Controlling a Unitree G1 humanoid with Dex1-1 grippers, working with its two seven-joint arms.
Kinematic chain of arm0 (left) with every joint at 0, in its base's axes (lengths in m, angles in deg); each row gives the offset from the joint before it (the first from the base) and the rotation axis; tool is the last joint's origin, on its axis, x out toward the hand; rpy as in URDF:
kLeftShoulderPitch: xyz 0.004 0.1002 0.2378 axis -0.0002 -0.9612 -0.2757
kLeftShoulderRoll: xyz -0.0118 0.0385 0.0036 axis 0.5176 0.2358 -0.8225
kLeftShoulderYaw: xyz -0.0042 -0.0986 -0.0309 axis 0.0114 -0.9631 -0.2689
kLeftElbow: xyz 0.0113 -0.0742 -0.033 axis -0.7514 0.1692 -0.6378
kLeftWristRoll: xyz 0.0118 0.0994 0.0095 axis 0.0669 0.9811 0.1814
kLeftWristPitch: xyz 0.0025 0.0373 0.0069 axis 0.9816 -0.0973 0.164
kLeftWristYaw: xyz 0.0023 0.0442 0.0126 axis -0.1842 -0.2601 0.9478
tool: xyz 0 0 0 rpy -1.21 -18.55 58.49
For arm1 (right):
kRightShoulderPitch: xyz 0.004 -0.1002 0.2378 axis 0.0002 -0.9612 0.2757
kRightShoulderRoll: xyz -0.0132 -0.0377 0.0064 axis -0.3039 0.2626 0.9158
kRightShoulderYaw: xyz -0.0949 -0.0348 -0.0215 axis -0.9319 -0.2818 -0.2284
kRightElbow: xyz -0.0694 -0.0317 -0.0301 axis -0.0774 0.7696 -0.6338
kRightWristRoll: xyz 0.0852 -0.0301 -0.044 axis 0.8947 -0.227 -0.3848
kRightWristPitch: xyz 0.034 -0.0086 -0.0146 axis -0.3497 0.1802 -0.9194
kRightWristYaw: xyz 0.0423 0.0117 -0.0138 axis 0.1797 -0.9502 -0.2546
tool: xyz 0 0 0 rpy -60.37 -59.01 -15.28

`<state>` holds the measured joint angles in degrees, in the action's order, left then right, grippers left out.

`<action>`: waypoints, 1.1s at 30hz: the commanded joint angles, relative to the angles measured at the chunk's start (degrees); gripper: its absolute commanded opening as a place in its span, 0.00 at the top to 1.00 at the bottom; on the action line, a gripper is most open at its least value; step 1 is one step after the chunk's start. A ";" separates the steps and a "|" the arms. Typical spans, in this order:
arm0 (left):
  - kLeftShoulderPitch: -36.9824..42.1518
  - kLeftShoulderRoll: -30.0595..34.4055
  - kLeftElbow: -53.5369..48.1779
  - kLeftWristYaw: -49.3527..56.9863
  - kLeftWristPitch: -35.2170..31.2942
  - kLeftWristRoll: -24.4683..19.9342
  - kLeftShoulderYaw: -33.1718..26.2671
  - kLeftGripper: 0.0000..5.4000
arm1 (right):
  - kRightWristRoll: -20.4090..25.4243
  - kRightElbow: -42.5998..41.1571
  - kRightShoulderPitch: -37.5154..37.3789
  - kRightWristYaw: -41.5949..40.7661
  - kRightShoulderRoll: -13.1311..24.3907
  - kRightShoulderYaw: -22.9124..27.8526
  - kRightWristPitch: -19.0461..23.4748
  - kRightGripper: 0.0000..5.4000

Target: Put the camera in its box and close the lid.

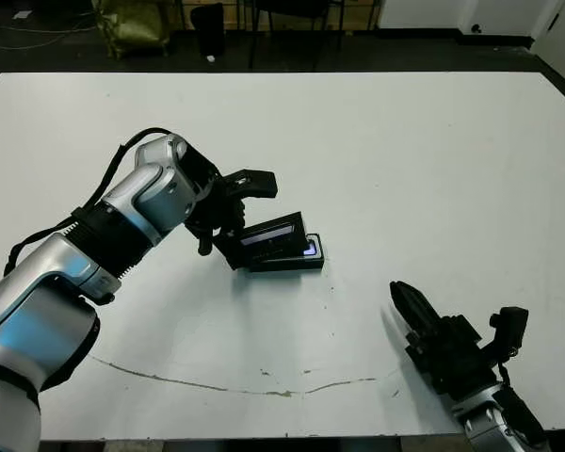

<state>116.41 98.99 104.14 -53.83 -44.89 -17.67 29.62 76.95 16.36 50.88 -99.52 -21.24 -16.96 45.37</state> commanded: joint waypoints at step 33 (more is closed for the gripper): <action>-2.19 -5.47 -2.55 2.22 -1.60 -0.19 4.73 0.67 | -2.04 -0.09 -2.92 0.62 -0.01 0.09 -0.86 1.00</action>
<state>117.22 96.74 101.80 -51.98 -47.33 -17.08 32.23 75.09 15.46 48.89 -98.89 -21.31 -17.11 44.52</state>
